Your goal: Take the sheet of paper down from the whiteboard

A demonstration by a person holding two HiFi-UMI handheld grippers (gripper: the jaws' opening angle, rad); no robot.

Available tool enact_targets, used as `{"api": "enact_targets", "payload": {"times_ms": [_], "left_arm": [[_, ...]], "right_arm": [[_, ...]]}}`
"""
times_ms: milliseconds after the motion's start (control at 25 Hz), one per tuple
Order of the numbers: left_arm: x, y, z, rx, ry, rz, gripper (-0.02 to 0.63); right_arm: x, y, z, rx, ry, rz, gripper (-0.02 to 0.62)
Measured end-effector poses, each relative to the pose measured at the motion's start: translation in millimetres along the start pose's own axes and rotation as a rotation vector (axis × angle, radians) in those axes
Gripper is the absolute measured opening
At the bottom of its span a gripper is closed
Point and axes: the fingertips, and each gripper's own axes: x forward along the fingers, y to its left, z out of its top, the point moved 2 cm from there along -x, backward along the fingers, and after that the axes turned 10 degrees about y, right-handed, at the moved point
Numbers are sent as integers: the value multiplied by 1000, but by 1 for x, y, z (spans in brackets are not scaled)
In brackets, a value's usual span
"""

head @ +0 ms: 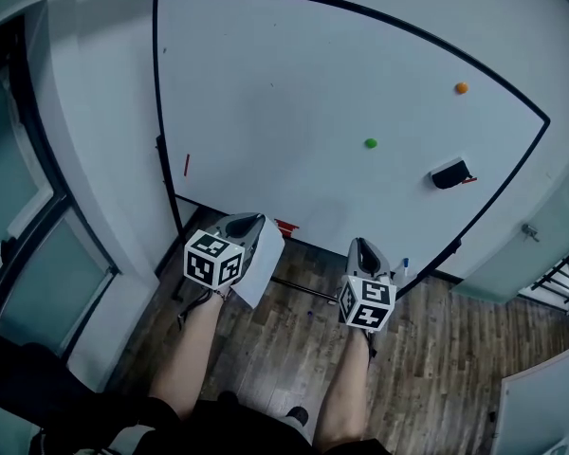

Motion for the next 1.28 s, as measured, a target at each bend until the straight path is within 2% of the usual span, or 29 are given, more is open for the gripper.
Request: {"api": "enact_targets", "payload": {"times_ms": [680, 960, 1280], "left_arm": [[24, -85, 30, -6, -53, 61, 21], [26, -108, 28, 4, -47, 72, 21], [27, -118, 25, 3, -45, 94, 21]], "right_arm": [[-30, -64, 3, -8, -17, 122, 35], [-37, -64, -7, -17, -19, 169, 35], [-39, -74, -15, 3, -11, 179, 31]]}}
